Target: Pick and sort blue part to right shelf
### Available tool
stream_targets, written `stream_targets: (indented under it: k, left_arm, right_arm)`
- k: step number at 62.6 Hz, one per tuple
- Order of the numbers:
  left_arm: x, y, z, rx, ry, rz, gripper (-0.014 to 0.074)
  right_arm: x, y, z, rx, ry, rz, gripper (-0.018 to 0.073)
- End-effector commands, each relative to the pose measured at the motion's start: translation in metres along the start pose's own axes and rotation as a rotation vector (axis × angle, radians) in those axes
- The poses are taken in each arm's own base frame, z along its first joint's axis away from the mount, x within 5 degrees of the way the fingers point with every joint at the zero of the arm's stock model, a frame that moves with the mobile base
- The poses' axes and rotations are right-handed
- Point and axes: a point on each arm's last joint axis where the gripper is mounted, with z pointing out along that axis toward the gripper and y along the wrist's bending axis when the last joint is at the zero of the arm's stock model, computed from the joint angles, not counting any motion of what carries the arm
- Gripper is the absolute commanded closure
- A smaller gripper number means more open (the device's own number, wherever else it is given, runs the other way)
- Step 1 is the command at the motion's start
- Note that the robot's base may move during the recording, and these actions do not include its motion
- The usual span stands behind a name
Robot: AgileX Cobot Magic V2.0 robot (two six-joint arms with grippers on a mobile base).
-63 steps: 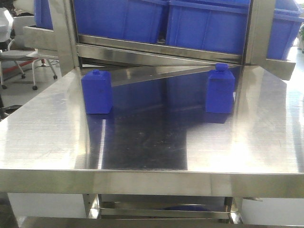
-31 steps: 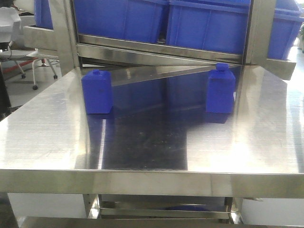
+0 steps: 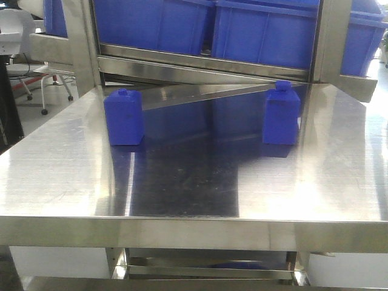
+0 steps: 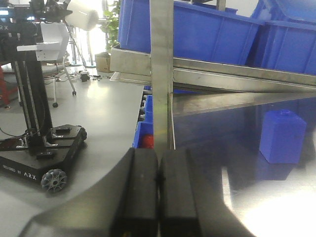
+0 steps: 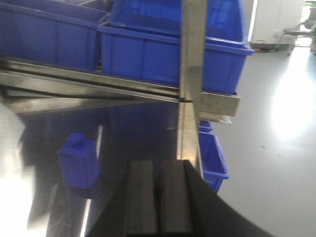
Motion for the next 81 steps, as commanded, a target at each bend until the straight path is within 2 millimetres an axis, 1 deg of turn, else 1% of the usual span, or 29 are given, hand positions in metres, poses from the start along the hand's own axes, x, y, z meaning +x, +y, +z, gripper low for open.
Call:
stream_targets:
  k: [1,12,26,30,36,41,42,47,50,58,70,73,81]
  left_arm:
    - [-0.001,0.0,-0.001,0.006,-0.082,-0.02,0.0461]
    - [-0.001,0.0,-0.001,0.006,-0.082,-0.02,0.0461]
    - [-0.001,0.0,-0.001,0.006,-0.082,-0.02,0.0461]
    - [-0.001,0.0,-0.001,0.006,-0.082,-0.02,0.0461]
    - [-0.001,0.0,-0.001,0.006,-0.082,-0.02,0.0461]
    - [-0.001,0.0,-0.001,0.006,-0.082,-0.02,0.0461]
    - [-0.001,0.0,-0.001,0.006,-0.082,-0.02,0.0461]
    - [-0.001,0.0,-0.001,0.006,-0.082,-0.02,0.0461]
    - [-0.001,0.0,-0.001,0.006,-0.082,-0.02,0.0461]
    - [-0.001,0.0,-0.001,0.006,-0.082,-0.02,0.0461]
    - [-0.001,0.0,-0.001,0.006,-0.082,-0.02,0.0461]
    - [-0.001,0.0,-0.001,0.006,-0.082,-0.02,0.0461]
    - [-0.001,0.0,-0.001,0.006,-0.082,-0.02,0.0461]
  right_arm:
    - [-0.024,0.004,0.008,-0.044,-0.039,-0.018,0.0503]
    - [-0.03,0.015,0.037,-0.123,0.105,-0.045,0.0503]
    - [-0.019,0.023,0.083,-0.129,0.287,-0.025,0.0498]
    - [-0.019,0.025,0.095,-0.123,0.337,-0.012,0.049]
    - [-0.023,0.028,0.115,-0.114,0.413,-0.012,0.0375]
    - [-0.026,0.03,0.129,-0.107,0.467,-0.016,0.0204]
    - [-0.027,0.031,0.133,-0.105,0.478,-0.014,0.0155]
    - [-0.031,0.034,0.149,-0.096,0.531,0.013,-0.0008]
    - [-0.031,0.037,0.156,-0.092,0.574,0.025,-0.0078]
    - [-0.033,0.051,0.176,-0.084,0.709,0.071,-0.0065]
    - [-0.038,0.07,0.209,-0.015,0.926,0.149,-0.0065]
    - [-0.043,0.075,0.219,0.006,0.947,0.177,-0.0065]
    - [-0.049,0.087,0.246,0.06,0.996,0.218,-0.0065]
